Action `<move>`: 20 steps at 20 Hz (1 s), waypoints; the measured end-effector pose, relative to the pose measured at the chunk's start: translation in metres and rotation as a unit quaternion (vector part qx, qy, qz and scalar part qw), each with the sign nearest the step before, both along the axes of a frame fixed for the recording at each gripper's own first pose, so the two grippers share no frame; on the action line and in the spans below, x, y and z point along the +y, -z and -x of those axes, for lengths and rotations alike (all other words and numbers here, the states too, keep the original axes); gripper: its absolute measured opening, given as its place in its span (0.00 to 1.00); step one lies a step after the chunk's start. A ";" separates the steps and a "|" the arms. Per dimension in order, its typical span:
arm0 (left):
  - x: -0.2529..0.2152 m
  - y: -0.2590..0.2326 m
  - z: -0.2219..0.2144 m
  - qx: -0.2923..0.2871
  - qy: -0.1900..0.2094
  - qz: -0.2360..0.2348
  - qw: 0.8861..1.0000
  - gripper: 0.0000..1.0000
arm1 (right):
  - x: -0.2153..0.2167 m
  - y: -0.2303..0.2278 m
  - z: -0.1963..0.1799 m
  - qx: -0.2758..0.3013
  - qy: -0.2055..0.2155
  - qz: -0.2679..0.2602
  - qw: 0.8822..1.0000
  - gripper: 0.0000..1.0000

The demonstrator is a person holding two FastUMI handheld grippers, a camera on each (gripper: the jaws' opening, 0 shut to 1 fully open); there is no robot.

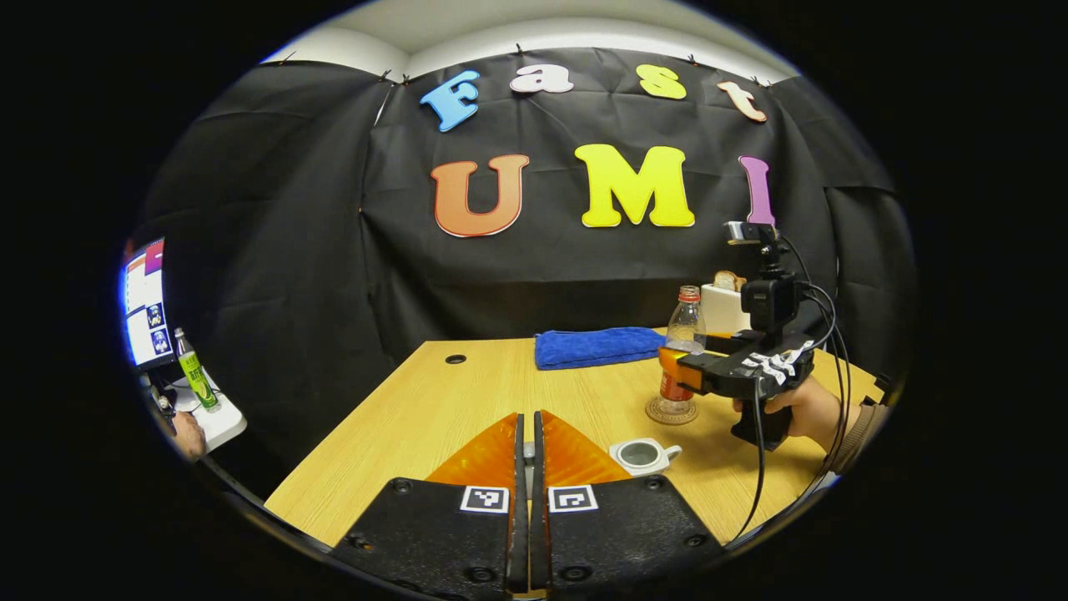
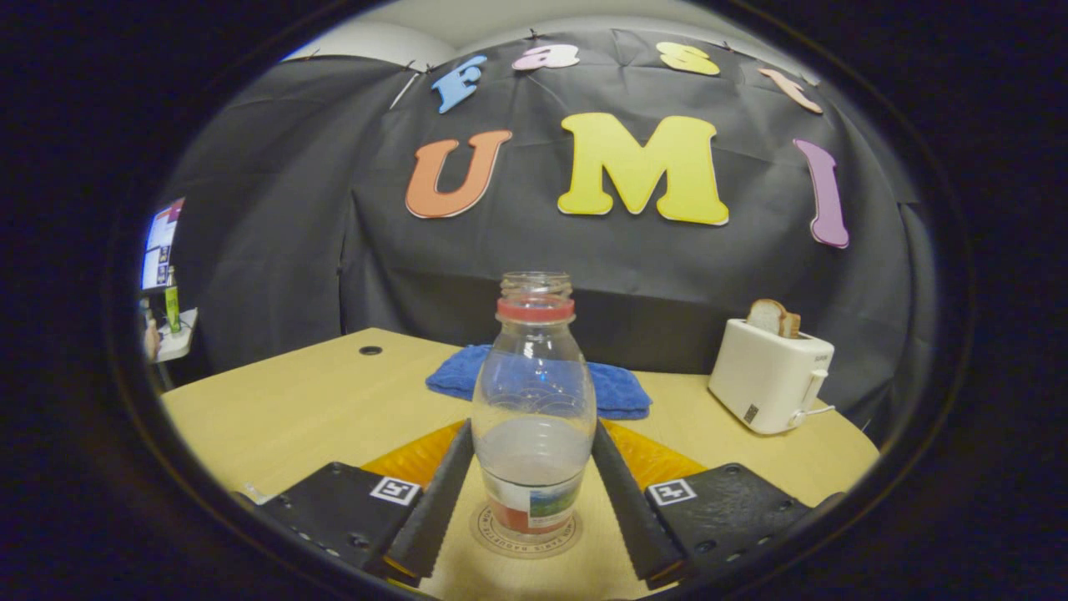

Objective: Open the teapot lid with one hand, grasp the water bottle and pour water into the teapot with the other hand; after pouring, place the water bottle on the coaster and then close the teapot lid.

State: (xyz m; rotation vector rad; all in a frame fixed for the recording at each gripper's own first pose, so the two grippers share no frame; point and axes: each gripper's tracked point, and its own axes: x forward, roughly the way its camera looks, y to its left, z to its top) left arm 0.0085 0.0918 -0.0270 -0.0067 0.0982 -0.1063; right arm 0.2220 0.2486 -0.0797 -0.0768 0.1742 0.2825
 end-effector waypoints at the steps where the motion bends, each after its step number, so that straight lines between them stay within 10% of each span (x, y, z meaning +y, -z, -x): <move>1: -0.003 0.000 0.000 -0.002 0.002 0.000 1.000 0.03 | -0.004 -0.004 0.003 -0.009 0.004 0.000 1.000 0.91; 20: -0.116 0.043 -0.059 -0.044 0.099 0.048 0.993 0.04 | -0.086 -0.067 0.086 -0.101 0.017 -0.029 0.994 0.97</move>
